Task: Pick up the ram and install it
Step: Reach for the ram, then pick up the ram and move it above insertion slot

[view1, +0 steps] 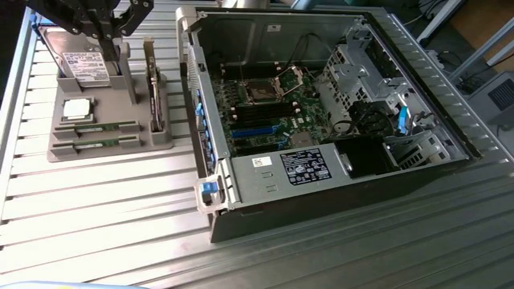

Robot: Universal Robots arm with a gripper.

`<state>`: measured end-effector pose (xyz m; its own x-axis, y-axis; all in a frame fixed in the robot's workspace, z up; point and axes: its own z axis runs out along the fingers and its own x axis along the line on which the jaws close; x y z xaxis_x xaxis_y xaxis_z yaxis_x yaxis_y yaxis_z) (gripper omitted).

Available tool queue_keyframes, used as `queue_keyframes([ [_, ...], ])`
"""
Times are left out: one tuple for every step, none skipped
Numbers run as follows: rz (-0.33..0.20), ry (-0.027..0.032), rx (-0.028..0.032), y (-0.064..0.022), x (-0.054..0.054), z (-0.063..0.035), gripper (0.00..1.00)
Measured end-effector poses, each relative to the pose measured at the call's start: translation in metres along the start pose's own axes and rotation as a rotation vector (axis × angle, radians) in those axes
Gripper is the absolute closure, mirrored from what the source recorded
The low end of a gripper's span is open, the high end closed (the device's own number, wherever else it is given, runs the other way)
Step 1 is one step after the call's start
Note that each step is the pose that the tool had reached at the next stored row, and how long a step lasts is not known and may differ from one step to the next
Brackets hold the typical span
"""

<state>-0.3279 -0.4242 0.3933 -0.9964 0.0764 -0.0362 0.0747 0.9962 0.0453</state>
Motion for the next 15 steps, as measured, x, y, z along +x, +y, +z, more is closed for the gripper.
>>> queue_keyframes([
  [0.0, 0.0, 0.0001, -0.0053, -0.0005, -0.0003, 0.89],
  [0.0, 0.0, 0.0001, -0.0075, -0.0006, -0.0003, 0.89],
  [0.0, 0.0, 0.0, -0.0085, -0.0007, -0.0004, 0.89],
  [0.0, 0.0, 0.0, -0.0087, -0.0007, -0.0004, 0.89],
  [0.0, 0.0, -0.0002, -0.0087, -0.0007, -0.0004, 0.89],
  [0.0, 0.0001, -0.0002, -0.0088, -0.0007, -0.0004, 0.89],
  [0.0, 0.0, -0.0003, -0.0088, -0.0007, -0.0004, 0.89],
  [0.0, 0.0, -0.0003, -0.0088, -0.0007, -0.0004, 0.89],
  [0.0, 0.0, -0.0003, -0.0088, -0.0007, -0.0004, 0.89],
  [-0.001, 0.0, -0.0004, -0.0089, -0.0005, -0.0004, 0.89],
  [-0.015, 0.0007, -0.0009, -0.0088, -0.0002, -0.0004, 0.89],
  [-0.054, 0.0025, -0.0022, -0.0088, -0.0001, -0.0004, 0.89],
  [-0.095, 0.0044, -0.0037, -0.0088, -0.0002, -0.0005, 0.89],
  [-0.133, 0.0061, -0.005, -0.0088, -0.0002, -0.0005, 0.89],
  [-0.184, 0.0084, -0.0069, -0.0088, -0.0002, -0.0004, 0.89],
])
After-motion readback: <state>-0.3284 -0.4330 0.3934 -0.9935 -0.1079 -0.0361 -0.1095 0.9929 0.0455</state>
